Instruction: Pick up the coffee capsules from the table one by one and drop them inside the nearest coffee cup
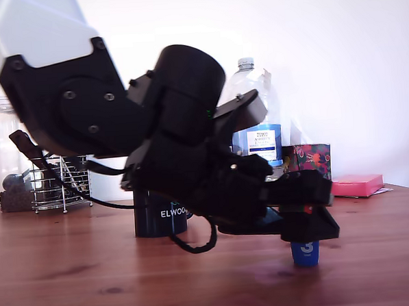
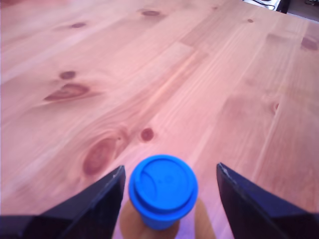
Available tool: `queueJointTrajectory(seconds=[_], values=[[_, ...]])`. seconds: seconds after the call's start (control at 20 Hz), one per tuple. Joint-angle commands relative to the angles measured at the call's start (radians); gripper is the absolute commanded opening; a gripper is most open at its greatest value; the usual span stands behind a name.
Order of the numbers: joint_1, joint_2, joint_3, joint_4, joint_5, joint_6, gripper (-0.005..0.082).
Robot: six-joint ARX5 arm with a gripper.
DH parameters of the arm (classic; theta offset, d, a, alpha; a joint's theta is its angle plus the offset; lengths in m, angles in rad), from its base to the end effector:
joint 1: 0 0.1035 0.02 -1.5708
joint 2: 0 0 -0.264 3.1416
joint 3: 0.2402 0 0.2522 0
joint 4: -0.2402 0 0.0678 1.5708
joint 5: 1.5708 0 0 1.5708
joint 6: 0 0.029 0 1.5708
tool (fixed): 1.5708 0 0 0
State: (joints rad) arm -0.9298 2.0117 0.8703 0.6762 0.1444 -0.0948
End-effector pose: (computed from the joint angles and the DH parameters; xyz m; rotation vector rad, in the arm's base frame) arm 0.2212 -0.3034 0.1012 0.1025 0.4997 -1.0302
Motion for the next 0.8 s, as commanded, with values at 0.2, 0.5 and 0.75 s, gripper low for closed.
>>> queueJointTrajectory(seconds=[0.2,0.5,0.75], values=[[-0.006,0.031,0.021,-0.104,0.004,-0.002,0.0533],[-0.004,0.031,0.028,-0.129,-0.011,-0.001,0.0408],[-0.004,0.031,0.028,-0.127,-0.031,0.0,0.0182]])
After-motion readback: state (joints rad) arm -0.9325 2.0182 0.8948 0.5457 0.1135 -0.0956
